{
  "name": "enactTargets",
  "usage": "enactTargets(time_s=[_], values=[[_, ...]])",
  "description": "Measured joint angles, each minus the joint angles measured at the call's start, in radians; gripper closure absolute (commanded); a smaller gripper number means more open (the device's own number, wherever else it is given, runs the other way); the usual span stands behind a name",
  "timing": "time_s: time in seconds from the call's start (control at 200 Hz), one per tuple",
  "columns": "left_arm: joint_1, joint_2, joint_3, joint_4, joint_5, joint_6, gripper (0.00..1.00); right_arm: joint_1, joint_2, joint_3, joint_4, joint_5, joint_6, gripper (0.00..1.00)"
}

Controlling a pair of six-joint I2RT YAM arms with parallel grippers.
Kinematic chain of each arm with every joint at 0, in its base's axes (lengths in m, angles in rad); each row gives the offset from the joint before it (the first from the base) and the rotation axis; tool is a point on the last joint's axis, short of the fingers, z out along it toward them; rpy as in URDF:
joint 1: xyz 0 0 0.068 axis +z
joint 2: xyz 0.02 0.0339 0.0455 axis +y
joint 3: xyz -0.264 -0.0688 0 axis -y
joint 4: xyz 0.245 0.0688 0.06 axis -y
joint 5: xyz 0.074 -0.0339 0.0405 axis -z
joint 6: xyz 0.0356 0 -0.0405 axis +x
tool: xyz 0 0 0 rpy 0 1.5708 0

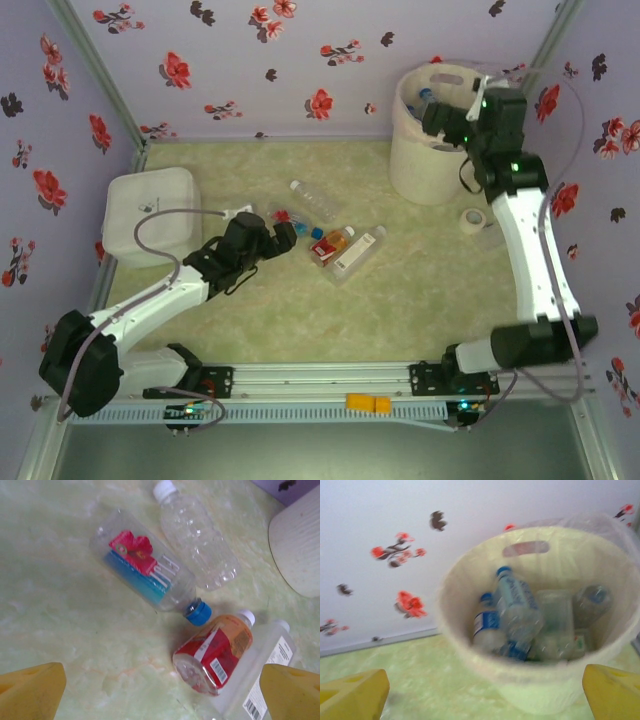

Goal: Put the plastic bottles in the bin

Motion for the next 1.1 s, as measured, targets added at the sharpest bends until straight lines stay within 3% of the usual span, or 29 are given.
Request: enactTargets(time_s=[0.245, 0.595, 0.8, 1.1], values=[[0.0, 0.083, 0.086, -0.001, -0.1, -0.042, 0.0, 0.139, -0.304, -0.476, 0.154, -0.099, 0.114, 0.0], [0.0, 0.333, 0.204, -0.06, -0.171, -0.296, 0.0, 0.37, -0.411, -1.034, 0.472, -0.132, 0.337, 0.0], [0.008, 0.473, 0.367, -0.118, -0.178, -0.372, 0.0, 0.487, -0.364, -1.115, 0.589, -0.108, 0.401, 0.0], [0.027, 0.64, 0.48, -0.149, -0.178, -0.492, 0.0, 0.502, -0.316, -1.114, 0.645, -0.092, 0.402, 0.0]])
